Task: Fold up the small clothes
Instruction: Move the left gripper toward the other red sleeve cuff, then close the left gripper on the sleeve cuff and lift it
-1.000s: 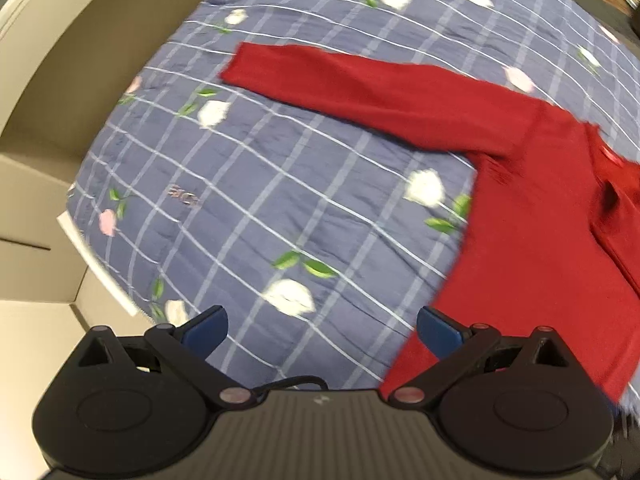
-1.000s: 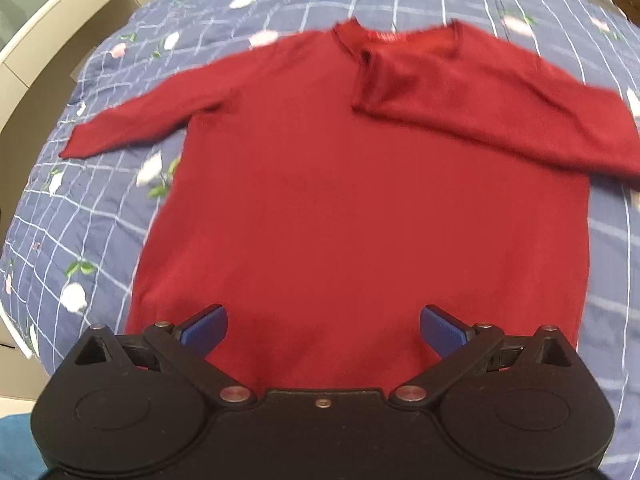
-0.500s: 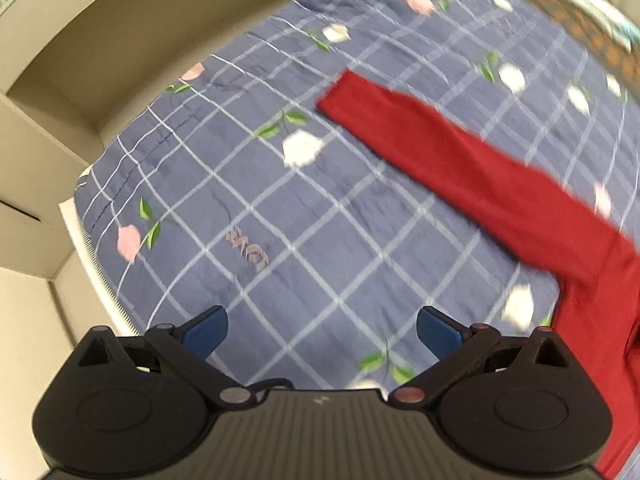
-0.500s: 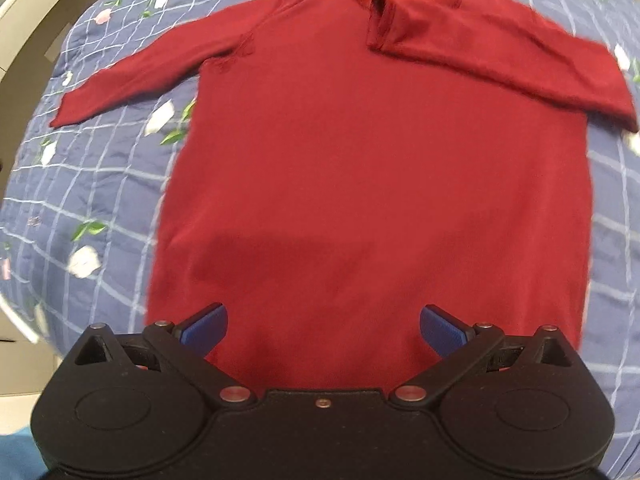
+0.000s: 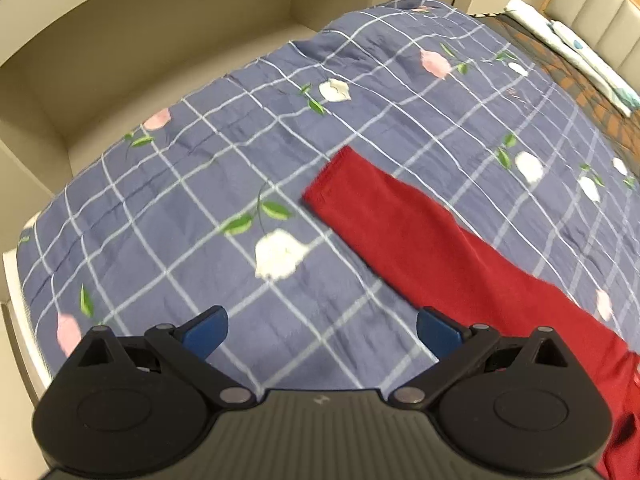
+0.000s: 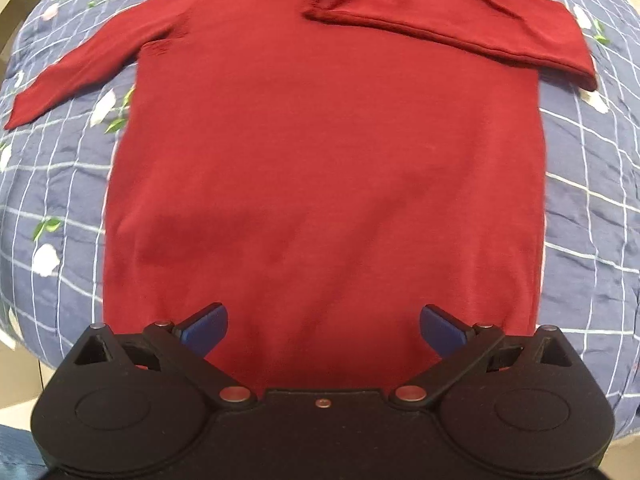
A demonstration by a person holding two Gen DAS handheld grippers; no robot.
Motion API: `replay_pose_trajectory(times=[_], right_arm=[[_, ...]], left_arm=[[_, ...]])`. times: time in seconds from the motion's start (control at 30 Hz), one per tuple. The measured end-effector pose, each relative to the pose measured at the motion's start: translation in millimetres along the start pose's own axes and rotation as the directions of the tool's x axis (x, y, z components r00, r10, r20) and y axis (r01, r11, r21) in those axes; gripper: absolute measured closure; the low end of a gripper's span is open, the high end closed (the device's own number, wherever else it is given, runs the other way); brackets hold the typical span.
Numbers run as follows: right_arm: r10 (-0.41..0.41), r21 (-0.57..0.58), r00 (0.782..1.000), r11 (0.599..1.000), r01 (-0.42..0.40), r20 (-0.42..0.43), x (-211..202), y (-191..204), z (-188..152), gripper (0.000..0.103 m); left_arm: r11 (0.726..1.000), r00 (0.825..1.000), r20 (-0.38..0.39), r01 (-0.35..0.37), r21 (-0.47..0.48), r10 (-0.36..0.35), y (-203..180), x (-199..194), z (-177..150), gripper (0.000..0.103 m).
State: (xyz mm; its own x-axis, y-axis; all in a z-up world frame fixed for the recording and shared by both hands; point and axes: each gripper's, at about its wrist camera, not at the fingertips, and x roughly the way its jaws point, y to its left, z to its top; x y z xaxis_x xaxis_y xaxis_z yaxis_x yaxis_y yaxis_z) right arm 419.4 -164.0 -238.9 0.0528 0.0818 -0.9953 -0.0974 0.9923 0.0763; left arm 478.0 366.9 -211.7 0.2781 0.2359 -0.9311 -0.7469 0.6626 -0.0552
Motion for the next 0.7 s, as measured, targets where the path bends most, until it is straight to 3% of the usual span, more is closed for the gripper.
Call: replay_pose_trajectory(times=[0.17,0.4,0.7], right_arm=[[-0.001,0.097,0.999,0.995,0.005,-0.043,9,-6,-1,0.001],[-0.080,0.076,0.993,0.993,0.087,-0.081,11,-5,-15,0.001],[-0.139,0.132,0.989,0.981,0.145,-0.058,3,-15,-16,0.001]], left_arm=[[0.999,0.999,0.017,-0.047,-0.003,0.047,-4,32,19,0.000],[0.993,0.993,0.032,-0.108,-0.053,0.110,-2,68,45,0.004],[0.990,0.994,0.018,-0.109,-0.087,0.111,0,100,67,0.027]])
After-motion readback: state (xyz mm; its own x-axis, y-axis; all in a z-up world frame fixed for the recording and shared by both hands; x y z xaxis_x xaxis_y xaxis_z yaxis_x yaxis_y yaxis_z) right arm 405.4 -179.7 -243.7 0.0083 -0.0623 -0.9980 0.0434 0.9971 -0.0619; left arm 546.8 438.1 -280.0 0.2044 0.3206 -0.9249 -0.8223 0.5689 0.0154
